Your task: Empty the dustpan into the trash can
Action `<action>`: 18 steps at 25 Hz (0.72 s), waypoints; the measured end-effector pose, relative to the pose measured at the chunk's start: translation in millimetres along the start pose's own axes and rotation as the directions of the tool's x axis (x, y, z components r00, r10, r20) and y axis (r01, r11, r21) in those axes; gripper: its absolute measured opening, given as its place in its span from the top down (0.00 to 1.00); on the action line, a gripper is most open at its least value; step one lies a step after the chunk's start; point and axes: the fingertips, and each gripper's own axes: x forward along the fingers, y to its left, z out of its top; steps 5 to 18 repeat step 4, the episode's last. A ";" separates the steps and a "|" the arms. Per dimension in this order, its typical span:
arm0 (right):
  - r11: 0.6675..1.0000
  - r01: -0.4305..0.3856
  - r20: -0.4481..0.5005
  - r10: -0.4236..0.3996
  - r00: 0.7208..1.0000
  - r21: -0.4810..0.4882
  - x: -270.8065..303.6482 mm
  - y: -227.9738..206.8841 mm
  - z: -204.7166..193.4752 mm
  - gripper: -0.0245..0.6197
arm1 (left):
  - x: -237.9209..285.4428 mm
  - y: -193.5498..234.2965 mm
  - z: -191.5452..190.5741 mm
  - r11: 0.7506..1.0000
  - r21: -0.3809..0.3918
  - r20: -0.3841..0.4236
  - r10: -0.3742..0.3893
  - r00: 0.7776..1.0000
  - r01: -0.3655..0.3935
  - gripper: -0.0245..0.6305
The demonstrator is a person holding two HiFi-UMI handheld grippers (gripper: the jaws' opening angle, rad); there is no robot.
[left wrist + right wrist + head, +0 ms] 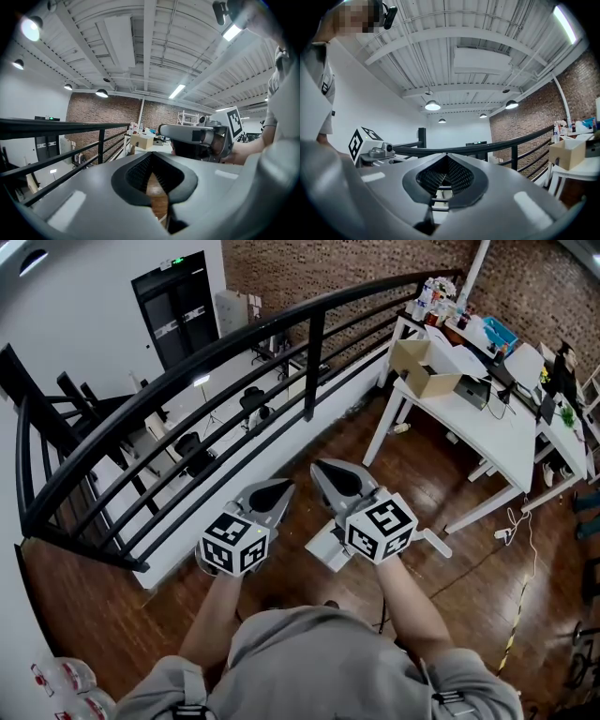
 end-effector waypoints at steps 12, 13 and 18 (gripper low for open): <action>1.000 0.000 -0.003 0.000 1.000 0.000 -1.7 3.1 -1.4 0.96 | -1.9 -2.5 -2.9 1.000 0.001 -0.006 -0.004 1.000 0.004 0.95; 1.000 0.000 -0.003 0.000 1.000 0.000 -1.7 3.1 -1.4 0.96 | -1.9 -2.5 -2.9 1.000 0.001 -0.006 -0.004 1.000 0.004 0.95; 1.000 0.000 -0.003 0.000 1.000 0.000 -1.7 3.1 -1.4 0.96 | -1.9 -2.5 -2.9 1.000 0.001 -0.006 -0.004 1.000 0.004 0.95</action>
